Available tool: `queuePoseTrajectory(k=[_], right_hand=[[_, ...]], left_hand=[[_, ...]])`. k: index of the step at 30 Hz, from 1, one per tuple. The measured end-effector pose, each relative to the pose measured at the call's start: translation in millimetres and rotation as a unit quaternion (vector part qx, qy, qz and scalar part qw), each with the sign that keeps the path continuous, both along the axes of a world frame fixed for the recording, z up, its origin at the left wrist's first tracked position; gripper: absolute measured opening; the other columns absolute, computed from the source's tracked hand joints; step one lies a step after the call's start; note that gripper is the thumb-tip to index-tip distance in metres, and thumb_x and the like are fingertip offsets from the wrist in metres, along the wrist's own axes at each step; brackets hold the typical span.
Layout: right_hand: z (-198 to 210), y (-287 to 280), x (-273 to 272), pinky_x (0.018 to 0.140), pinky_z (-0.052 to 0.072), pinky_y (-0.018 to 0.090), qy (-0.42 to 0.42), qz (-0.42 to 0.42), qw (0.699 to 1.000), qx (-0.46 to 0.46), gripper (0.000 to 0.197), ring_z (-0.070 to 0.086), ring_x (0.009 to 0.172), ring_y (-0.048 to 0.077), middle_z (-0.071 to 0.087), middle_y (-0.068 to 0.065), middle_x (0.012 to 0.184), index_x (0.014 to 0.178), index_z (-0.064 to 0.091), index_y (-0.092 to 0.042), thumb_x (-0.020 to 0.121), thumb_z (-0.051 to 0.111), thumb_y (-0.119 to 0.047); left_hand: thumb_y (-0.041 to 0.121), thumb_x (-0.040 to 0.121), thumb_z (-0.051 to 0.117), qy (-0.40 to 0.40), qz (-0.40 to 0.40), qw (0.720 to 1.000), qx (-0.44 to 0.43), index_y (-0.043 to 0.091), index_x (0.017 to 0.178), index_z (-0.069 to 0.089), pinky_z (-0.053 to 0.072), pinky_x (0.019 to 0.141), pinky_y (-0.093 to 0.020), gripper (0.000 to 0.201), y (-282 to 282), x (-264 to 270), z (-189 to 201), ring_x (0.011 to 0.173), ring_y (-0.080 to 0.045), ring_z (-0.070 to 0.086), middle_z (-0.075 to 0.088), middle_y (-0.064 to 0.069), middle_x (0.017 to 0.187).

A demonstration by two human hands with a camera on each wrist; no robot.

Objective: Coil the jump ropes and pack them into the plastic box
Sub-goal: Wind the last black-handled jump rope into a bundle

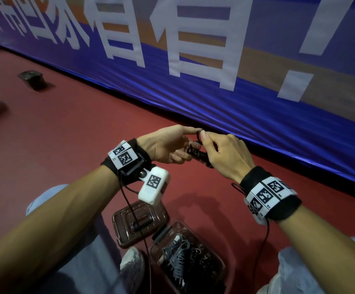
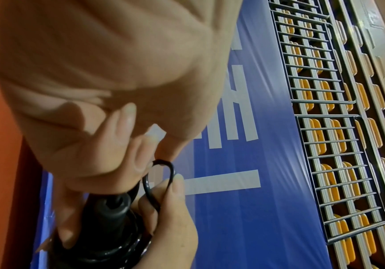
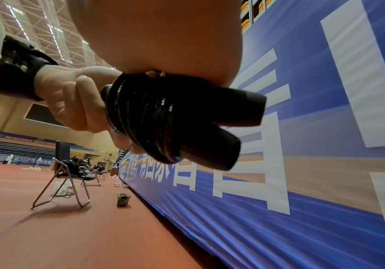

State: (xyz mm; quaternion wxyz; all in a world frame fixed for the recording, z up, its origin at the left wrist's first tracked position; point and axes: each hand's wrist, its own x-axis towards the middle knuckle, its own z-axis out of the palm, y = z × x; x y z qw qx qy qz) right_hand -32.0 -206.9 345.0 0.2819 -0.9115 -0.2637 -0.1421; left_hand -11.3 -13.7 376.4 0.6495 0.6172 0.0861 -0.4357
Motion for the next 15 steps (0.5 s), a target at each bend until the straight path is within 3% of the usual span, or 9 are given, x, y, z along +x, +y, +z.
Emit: queuePoseTrajectory(k=[5,8,11,13,15], right_hand=[[3.0,-4.2,5.5,0.050,0.032,0.024,0.044,0.049,0.998,0.010,0.042,0.051,0.051,0.010,0.055,-0.023,0.058,0.067,0.045,-0.039,0.108,0.038,-0.046],[4.8,-7.8,8.1,0.050,0.044,0.036,0.080,0.082,0.993,0.020,0.039,0.057,0.052,0.007,0.060,-0.019,0.060,0.069,0.048,-0.041,0.107,0.042,-0.045],[4.0,-13.3,13.0,0.057,0.056,0.049,0.122,0.119,0.985,0.037,0.034,0.070,0.061,0.014,0.070,-0.005,0.071,0.076,0.053,-0.035,0.106,0.043,-0.047],[3.9,-15.5,14.7,0.057,0.057,0.052,0.144,0.135,0.979,0.041,0.033,0.072,0.063,0.019,0.072,0.000,0.075,0.079,0.055,-0.030,0.105,0.043,-0.046],[6.0,-16.2,13.3,0.056,0.057,0.050,0.151,0.135,0.979,0.029,0.032,0.071,0.061,0.019,0.072,-0.004,0.074,0.076,0.053,-0.034,0.105,0.045,-0.044]], left_hand=[[0.052,0.097,0.053,0.001,-0.006,1.000,0.004,0.016,0.071,0.051,0.019,0.032,-0.014,0.044,1.1,2.6,0.3,0.041,-0.004,0.028,0.041,0.000,0.081],[0.049,0.097,0.055,-0.006,0.003,1.000,0.014,0.015,0.070,0.052,0.023,0.030,-0.013,0.043,0.7,1.8,1.2,0.039,-0.003,0.029,0.042,0.001,0.075],[0.043,0.096,0.057,-0.014,0.009,1.000,0.016,0.015,0.074,0.052,0.023,0.030,-0.012,0.035,0.8,0.8,2.1,0.039,-0.002,0.030,0.044,0.002,0.073],[0.038,0.099,0.055,-0.026,0.010,0.999,0.026,0.015,0.074,0.051,0.022,0.030,-0.011,0.034,-0.3,-0.9,2.4,0.038,-0.001,0.030,0.045,0.003,0.072],[0.036,0.100,0.054,-0.060,0.008,0.997,0.049,0.014,0.075,0.053,0.022,0.030,-0.011,0.033,-3.3,-3.5,2.7,0.039,-0.002,0.031,0.048,0.002,0.071]])
